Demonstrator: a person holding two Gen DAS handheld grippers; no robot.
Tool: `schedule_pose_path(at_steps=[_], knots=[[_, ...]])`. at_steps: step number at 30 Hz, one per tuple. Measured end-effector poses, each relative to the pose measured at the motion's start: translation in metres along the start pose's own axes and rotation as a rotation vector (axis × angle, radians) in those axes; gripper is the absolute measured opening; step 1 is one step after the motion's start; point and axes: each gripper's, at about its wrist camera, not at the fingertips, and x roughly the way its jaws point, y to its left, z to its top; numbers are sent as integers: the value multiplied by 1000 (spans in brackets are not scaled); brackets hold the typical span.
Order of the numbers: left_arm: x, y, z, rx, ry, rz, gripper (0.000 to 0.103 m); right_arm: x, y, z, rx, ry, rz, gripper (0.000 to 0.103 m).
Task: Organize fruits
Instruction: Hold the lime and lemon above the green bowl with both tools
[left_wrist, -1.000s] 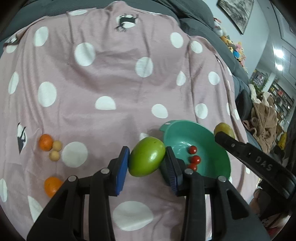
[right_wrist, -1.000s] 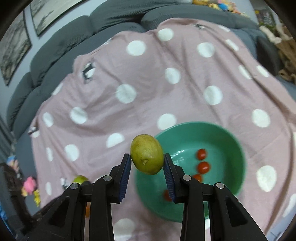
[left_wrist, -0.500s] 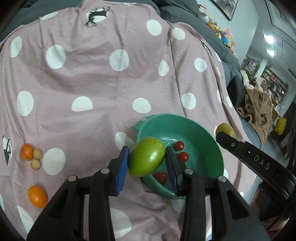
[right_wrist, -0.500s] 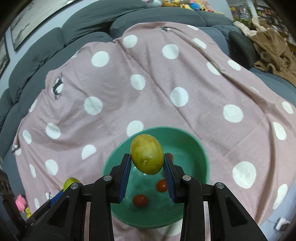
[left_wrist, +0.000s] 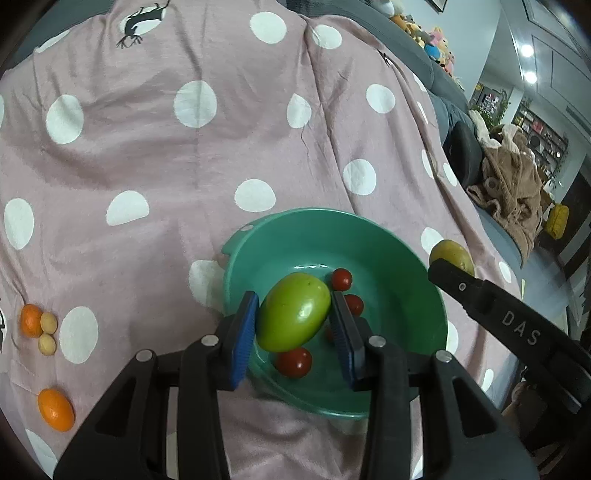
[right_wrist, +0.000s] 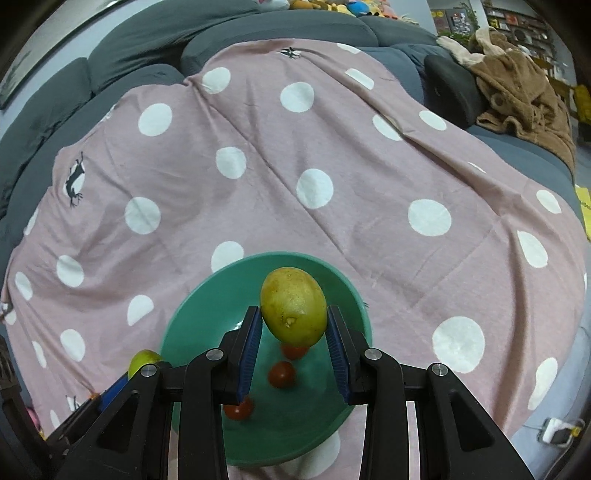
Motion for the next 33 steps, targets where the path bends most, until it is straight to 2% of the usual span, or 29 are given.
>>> schedule_pose_path(at_steps=[13, 33], knots=[[15, -8, 1, 40, 22, 14, 39, 8, 0, 0, -6, 10, -54, 36], [27, -5, -3, 25, 46, 43, 39, 12, 13, -6, -51, 23, -86, 36]])
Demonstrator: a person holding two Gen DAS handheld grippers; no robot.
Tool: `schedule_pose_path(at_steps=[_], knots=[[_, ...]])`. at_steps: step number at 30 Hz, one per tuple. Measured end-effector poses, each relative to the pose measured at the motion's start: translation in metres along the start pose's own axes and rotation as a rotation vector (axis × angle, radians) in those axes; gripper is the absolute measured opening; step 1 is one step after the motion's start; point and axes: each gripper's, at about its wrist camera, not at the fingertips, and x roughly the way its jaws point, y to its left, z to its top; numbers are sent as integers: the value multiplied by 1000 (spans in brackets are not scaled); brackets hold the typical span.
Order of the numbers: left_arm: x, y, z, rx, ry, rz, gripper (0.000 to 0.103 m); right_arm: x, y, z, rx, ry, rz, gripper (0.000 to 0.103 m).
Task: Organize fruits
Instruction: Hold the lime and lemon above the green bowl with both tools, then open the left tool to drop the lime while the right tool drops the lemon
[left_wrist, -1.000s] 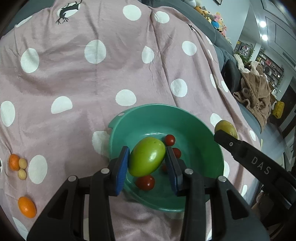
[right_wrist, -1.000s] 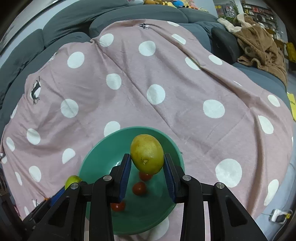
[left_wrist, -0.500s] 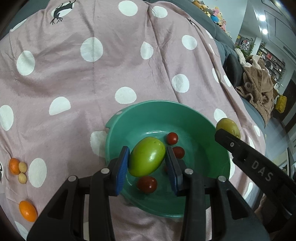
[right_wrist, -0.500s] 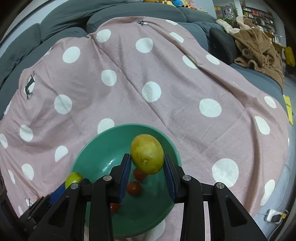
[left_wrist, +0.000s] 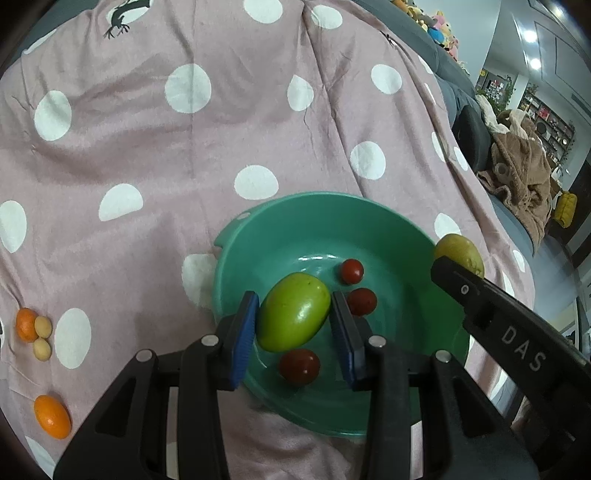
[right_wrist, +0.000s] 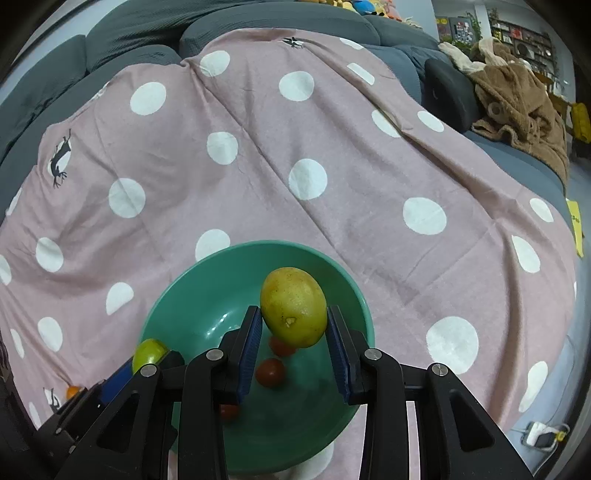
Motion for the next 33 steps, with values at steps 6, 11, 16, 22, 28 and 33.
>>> schedule_pose_path(at_steps=[6, 11, 16, 22, 28, 33], knots=[[5, -2, -2, 9, 10, -3, 39, 5, 1, -1, -9, 16, -20, 37], [7, -1, -3, 14, 15, 0, 39, 6, 1, -3, -12, 21, -23, 37], [8, -2, -4, 20, 22, -3, 39, 10, 5, -5, -28, 33, -32, 37], [12, 0, -5, 15, 33, -5, 39, 11, 10, -8, -45, 41, -36, 37], [13, 1, -6, 1, 32, -11, 40, 15, 12, -10, -53, 59, -48, 37], [4, 2, -5, -26, 17, -52, 49, 11, 13, -9, -55, 29, -42, 37]])
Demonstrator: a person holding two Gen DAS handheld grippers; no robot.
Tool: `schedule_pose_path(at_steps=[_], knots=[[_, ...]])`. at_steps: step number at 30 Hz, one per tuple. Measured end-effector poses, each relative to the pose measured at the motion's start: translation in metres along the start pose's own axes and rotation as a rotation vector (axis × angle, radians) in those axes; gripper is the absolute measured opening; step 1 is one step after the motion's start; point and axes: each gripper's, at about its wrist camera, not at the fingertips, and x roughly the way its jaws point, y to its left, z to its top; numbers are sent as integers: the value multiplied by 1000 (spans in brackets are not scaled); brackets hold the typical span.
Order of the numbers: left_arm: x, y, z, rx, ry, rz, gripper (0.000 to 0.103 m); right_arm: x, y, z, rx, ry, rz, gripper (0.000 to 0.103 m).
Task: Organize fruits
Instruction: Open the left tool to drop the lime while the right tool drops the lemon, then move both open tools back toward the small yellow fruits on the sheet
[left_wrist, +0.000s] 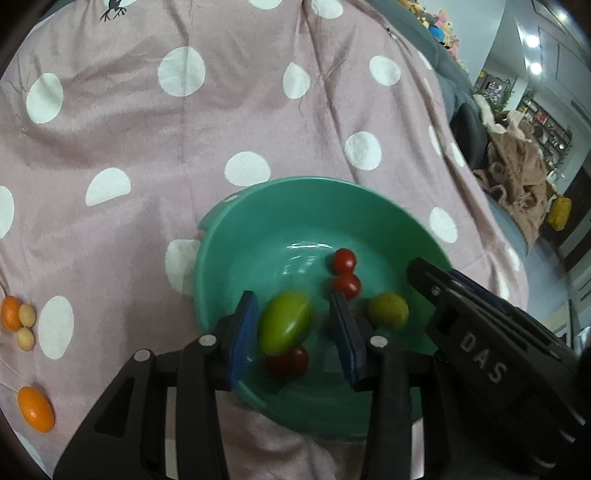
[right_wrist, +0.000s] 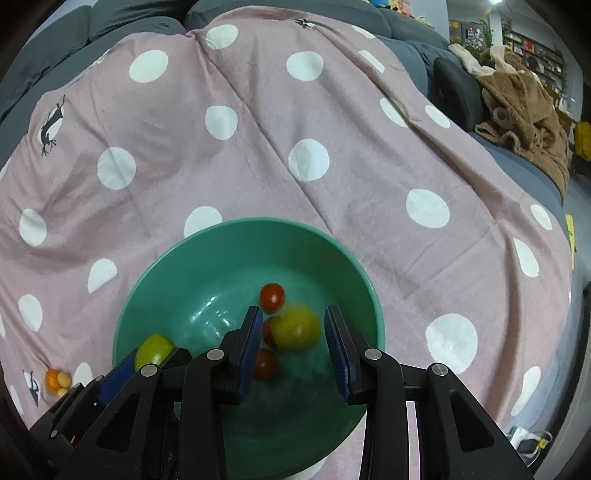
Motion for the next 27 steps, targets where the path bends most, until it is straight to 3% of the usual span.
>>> schedule_pose_path(at_steps=[1, 9, 15, 21, 27], knots=[[-6, 0, 0, 0, -13, -4, 53, -2, 0, 1, 0, -11, 10, 37], [-57, 37, -6, -75, -79, 16, 59, -19, 14, 4, -31, -87, 89, 42], [-102, 94, -20, -166, -107, 120, 61, -25, 32, 1, -73, -91, 157, 42], [-138, 159, -37, -253, -132, 246, 62, -33, 66, -9, -164, -139, 167, 42], [-149, 204, -54, -344, -164, 246, 61, -30, 99, -22, -241, -142, 206, 42]])
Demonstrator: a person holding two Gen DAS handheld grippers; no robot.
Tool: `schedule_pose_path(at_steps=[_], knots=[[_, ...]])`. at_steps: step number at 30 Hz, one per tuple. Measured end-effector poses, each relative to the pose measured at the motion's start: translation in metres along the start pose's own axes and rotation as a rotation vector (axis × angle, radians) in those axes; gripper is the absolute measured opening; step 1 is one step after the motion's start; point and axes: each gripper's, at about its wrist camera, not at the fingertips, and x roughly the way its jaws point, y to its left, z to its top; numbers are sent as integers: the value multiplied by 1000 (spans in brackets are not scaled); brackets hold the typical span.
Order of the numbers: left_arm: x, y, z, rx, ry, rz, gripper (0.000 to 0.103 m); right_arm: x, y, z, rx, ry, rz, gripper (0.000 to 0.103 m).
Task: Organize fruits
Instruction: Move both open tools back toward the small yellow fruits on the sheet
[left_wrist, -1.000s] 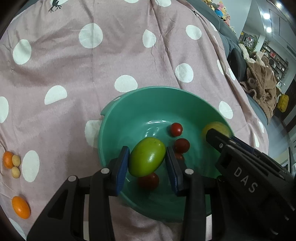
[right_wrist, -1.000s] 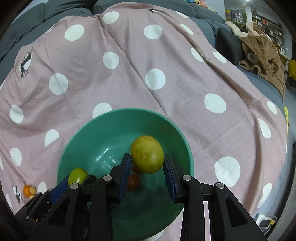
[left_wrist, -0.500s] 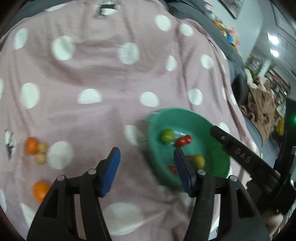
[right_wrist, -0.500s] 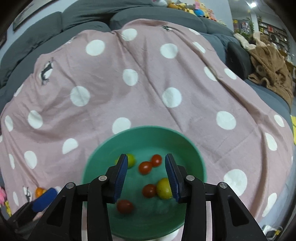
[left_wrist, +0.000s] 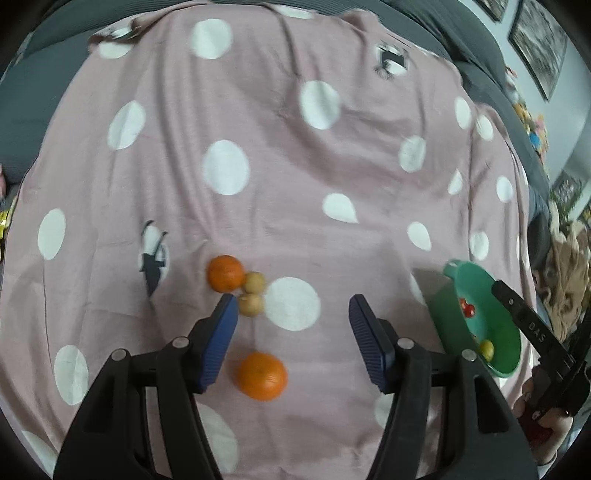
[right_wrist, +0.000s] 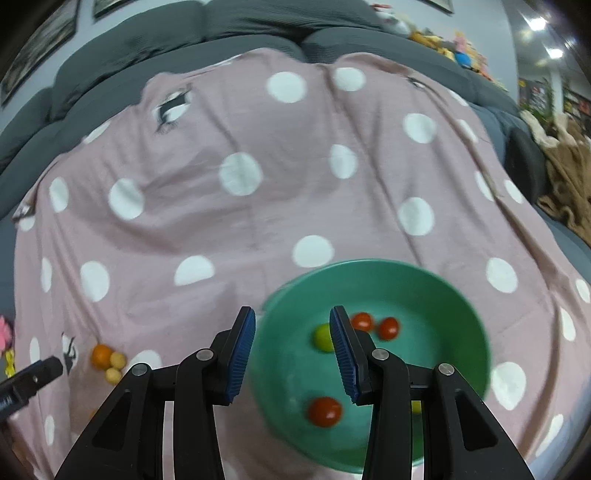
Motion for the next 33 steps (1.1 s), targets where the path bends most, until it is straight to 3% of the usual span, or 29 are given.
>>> schedule_pose_path(at_steps=[3, 8, 12, 16, 19, 24, 33], knots=[[4, 13, -1, -1, -3, 65, 61, 3, 13, -4, 4, -10, -3, 42], [12, 38, 0, -71, 6, 87, 61, 7, 35, -10, -38, -1, 37, 42], [16, 43, 2, -82, 16, 96, 59, 14, 56, -19, -40, 84, 181, 42], [23, 48, 2, -88, 41, 84, 49, 25, 82, -26, -45, 186, 345, 42], [36, 47, 3, -89, 75, 52, 44, 35, 95, -29, -32, 258, 406, 42], [67, 38, 6, -68, 160, 8, 37, 48, 84, -32, 42, 309, 422, 42], [109, 34, 1, -69, 277, 40, 37, 55, 71, -30, 94, 333, 441, 42]])
